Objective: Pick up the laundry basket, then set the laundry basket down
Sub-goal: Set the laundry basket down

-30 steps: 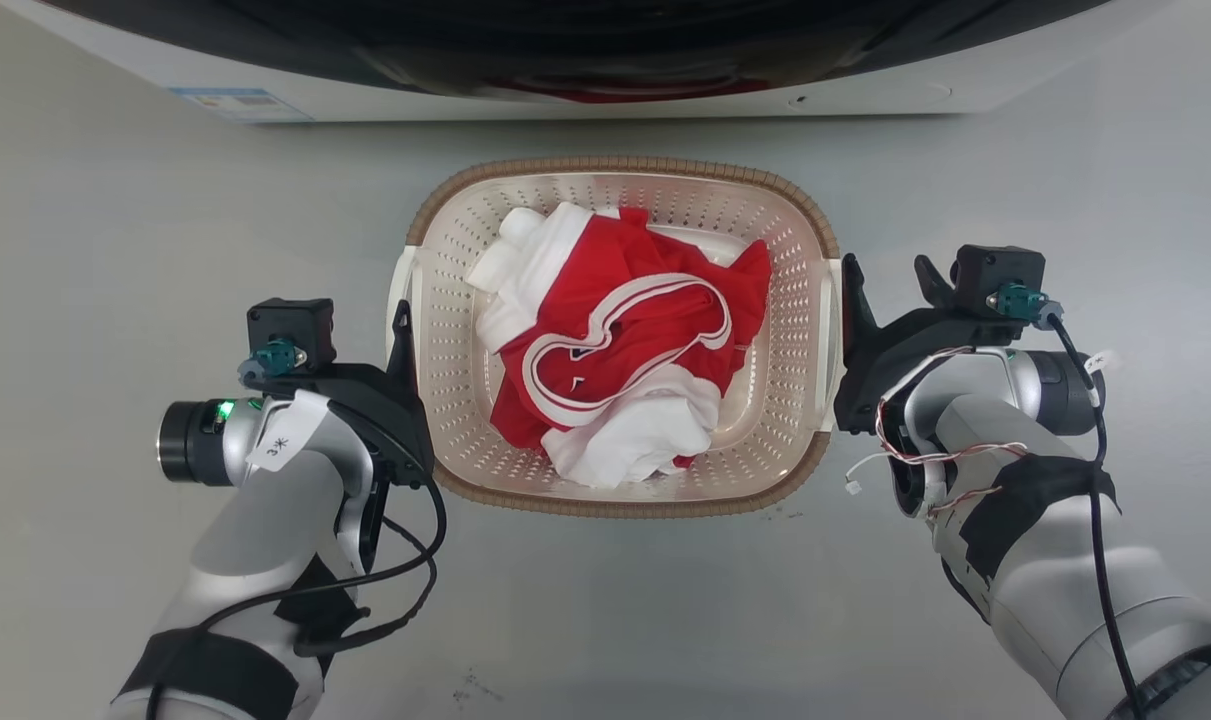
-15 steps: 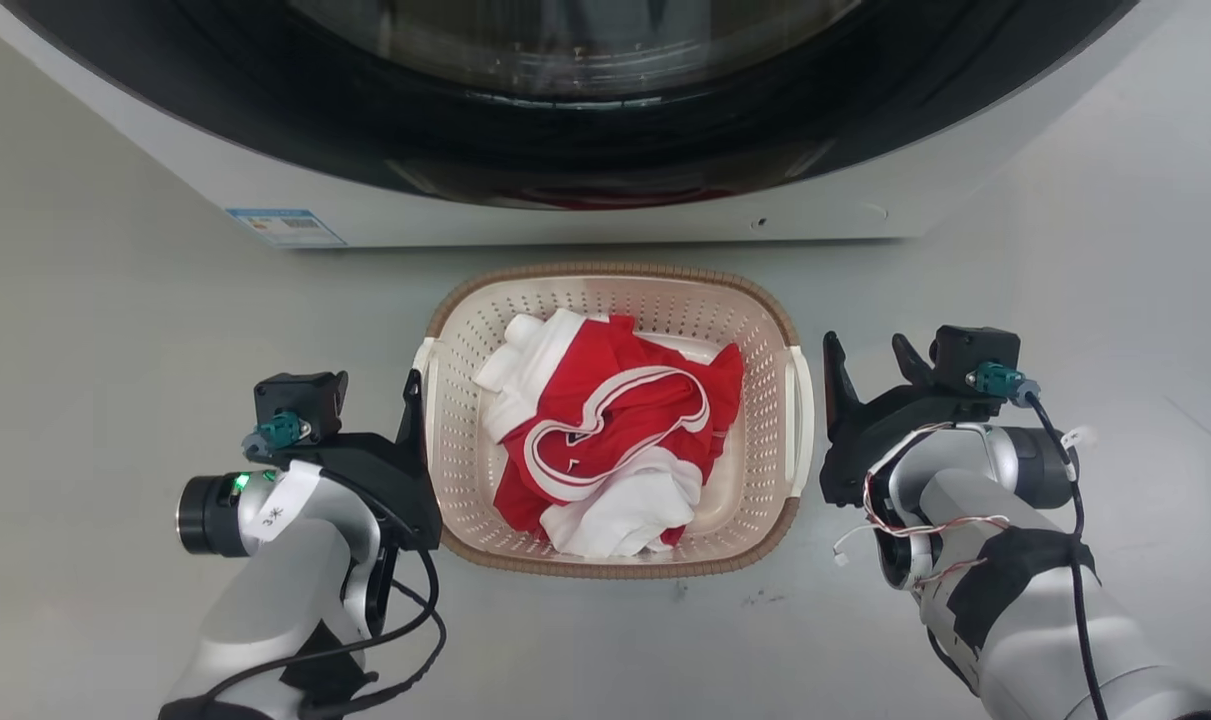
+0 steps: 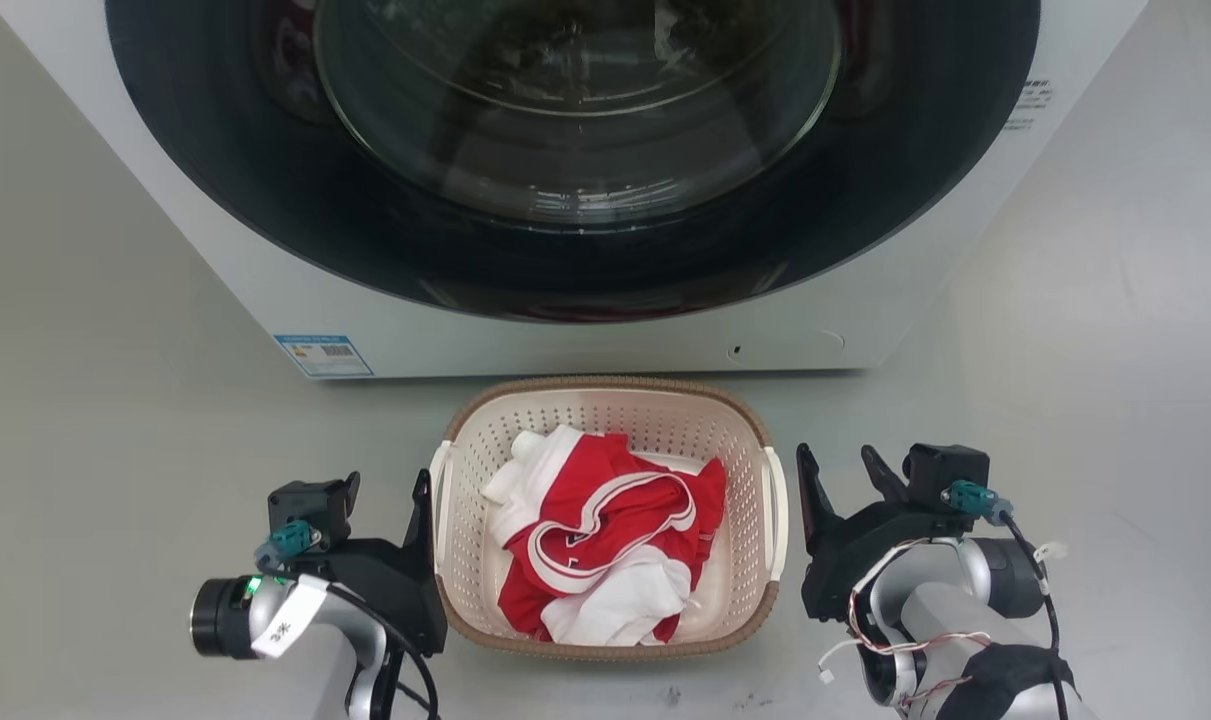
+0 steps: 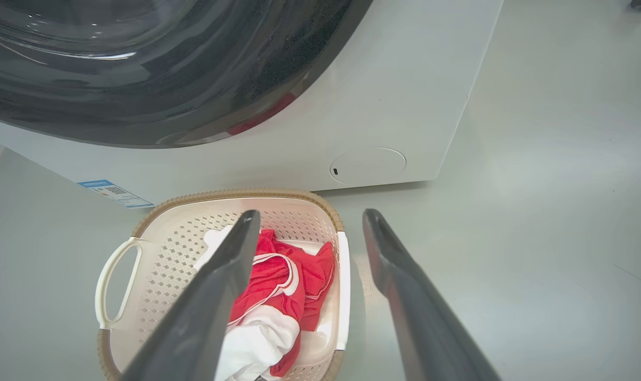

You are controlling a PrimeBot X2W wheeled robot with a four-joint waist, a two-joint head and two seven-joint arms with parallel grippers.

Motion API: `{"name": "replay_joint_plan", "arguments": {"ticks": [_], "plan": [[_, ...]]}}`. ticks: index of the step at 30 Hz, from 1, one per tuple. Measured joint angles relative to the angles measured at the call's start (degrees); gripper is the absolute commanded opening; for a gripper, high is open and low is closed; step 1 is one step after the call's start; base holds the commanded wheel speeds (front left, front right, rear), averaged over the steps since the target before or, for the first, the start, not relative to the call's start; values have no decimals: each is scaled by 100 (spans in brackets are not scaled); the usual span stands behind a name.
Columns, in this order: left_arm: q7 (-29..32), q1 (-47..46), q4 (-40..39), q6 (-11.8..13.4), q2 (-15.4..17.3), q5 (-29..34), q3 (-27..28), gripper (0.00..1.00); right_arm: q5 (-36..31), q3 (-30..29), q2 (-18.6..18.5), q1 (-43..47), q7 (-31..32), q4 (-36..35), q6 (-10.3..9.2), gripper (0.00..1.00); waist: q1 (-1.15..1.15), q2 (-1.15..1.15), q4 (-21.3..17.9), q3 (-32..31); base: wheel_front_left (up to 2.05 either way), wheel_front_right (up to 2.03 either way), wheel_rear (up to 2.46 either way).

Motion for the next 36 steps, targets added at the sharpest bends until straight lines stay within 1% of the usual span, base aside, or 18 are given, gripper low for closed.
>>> {"name": "replay_joint_plan", "arguments": {"ticks": [5, 11, 13, 17, 22, 28, 31, 36], "plan": [[0, 458, -343, 9, 105, 91, 94, 100, -270, -92, 1, 368, 0, -366, 0, 100, 0, 0, -5, -425, 0, 0, 0], [0, 901, -883, 10, 134, 352, 100, 100, -649, -223, -87, 764, 0, -938, 0, 100, 0, 0, -13, -891, 0, 0, 0], [0, 1017, -1091, 56, 130, 404, 107, 100, -716, -305, -141, 935, 0, -1126, 0, 100, 0, 0, -12, -1028, 0, 0, 0], [0, 1354, -1490, 63, 145, 482, 189, 100, -942, -476, -190, 1389, 0, -1500, 0, 100, 0, 0, 1, -1287, 0, 0, 0], [0, 2008, -1985, 159, 268, 616, 342, 100, -1185, -706, -180, 1938, 0, -1986, 0, 100, 0, 0, 10, -1577, 0, 0, 0], [0, 2515, -2542, 212, 338, 724, 467, 100, -1466, -999, -180, 2437, 0, -2471, 0, 100, 0, 0, -14, -1781, 0, 0, 0], [0, 2799, -2939, 260, 383, 805, 599, 100, -1753, -1210, -180, 2769, 1, -2849, 0, 100, 1, 1, -42, -1848, 0, 0, 0], [0, 3093, -3366, 302, 404, 976, 698, 100, -2056, -1507, -176, 3117, 0, -3320, 0, 100, 1, 1, -61, -1899, 0, 0, 0]]}}
